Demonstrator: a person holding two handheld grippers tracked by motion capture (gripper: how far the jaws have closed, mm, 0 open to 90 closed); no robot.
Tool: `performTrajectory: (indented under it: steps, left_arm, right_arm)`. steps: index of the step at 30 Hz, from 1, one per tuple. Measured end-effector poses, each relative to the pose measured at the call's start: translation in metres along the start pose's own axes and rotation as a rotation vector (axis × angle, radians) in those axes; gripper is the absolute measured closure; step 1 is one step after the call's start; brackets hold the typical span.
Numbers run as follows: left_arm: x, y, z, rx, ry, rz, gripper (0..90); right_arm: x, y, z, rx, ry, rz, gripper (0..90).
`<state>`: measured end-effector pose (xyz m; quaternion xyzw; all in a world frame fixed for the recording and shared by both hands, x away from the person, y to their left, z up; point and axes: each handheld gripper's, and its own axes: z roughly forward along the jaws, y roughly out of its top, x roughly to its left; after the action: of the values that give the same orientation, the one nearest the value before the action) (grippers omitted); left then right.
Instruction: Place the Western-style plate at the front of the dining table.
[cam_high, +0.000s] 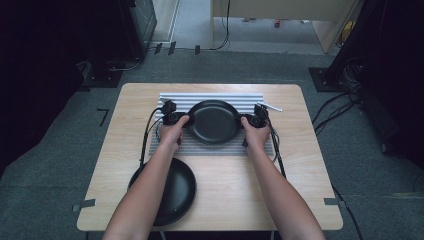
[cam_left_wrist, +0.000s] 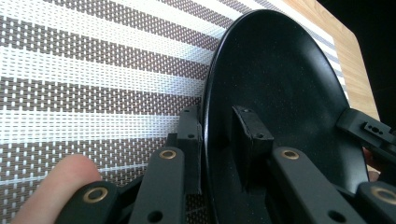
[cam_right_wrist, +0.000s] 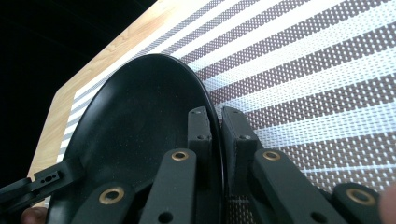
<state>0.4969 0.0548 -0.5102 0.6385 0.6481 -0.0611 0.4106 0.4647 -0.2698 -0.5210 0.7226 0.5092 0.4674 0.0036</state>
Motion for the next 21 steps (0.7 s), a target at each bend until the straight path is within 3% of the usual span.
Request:
performTrajectory:
  steps: [3, 5, 6, 8, 10, 12, 14, 19, 21]
  left_arm:
    - [-0.001, 0.001, -0.001, 0.015, 0.007, 0.019, 73.9]
    - [-0.005, 0.003, -0.003, 0.031, 0.025, 0.060, 65.8]
    - [-0.008, 0.004, -0.006, 0.028, 0.061, 0.094, 59.7]
    - [-0.012, 0.007, -0.016, 0.014, 0.099, 0.159, 53.1]
    - [-0.012, 0.010, -0.027, 0.014, 0.091, 0.168, 46.6]
    - [-0.011, 0.012, -0.043, -0.003, 0.082, 0.175, 41.8]
    - [-0.009, 0.012, -0.057, -0.018, 0.094, 0.198, 39.5]
    - [-0.001, 0.009, -0.084, -0.056, 0.218, 0.272, 27.1]
    - [0.004, 0.007, -0.094, -0.071, 0.215, 0.272, 23.3]
  right_arm:
    - [0.000, -0.001, 0.001, -0.008, 0.003, -0.012, 82.7]
    - [0.004, -0.002, 0.000, -0.016, -0.011, -0.026, 76.7]
    - [0.006, -0.002, -0.001, -0.022, -0.010, -0.035, 71.9]
    - [0.013, -0.003, -0.005, -0.053, -0.030, -0.087, 65.1]
    - [0.019, -0.004, -0.010, -0.086, -0.064, -0.186, 59.2]
    - [0.021, -0.005, -0.014, -0.111, -0.089, -0.236, 56.8]
    - [0.021, -0.005, -0.020, -0.134, -0.093, -0.257, 56.5]
    - [0.019, -0.003, -0.038, -0.173, -0.117, -0.332, 54.8]
    - [0.018, -0.003, -0.047, -0.193, -0.107, -0.361, 54.9]
